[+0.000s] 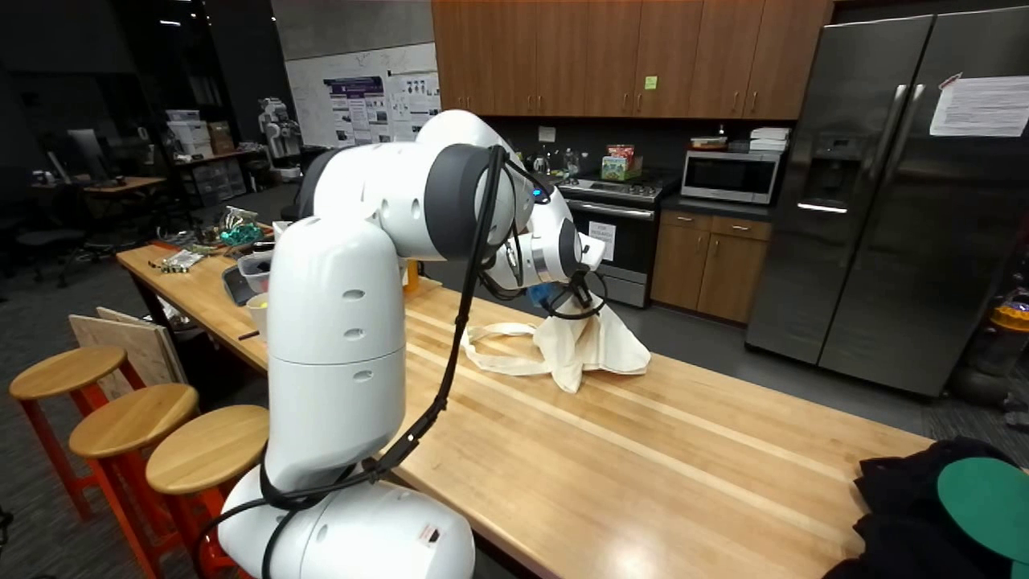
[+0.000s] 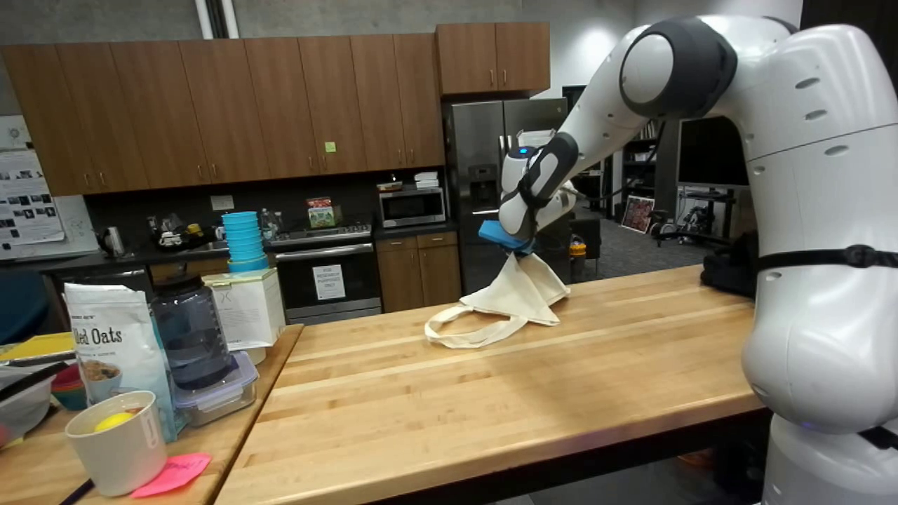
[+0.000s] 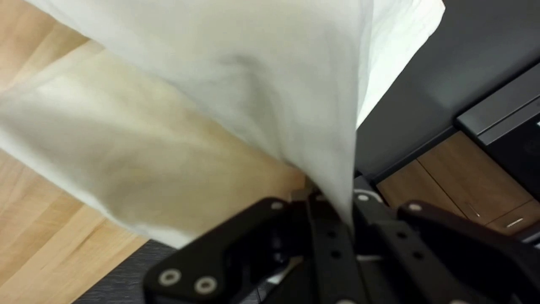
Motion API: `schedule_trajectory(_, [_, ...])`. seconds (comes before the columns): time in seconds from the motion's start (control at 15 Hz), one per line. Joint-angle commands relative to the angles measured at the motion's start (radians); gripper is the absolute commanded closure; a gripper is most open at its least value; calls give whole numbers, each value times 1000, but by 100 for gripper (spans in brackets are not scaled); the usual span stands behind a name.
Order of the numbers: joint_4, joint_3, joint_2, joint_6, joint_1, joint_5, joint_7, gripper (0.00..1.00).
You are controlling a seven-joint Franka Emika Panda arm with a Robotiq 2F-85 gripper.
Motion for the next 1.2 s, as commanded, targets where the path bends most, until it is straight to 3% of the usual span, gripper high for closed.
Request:
schedule_trajectory(0.0, [-44, -2, -44, 11, 21, -43, 1, 99])
schedule_trajectory(0.53, [-48, -5, -53, 8, 50, -69, 5, 99])
schedule_trajectory(1.13, [-55, -24, -66, 24, 16, -36, -14, 99])
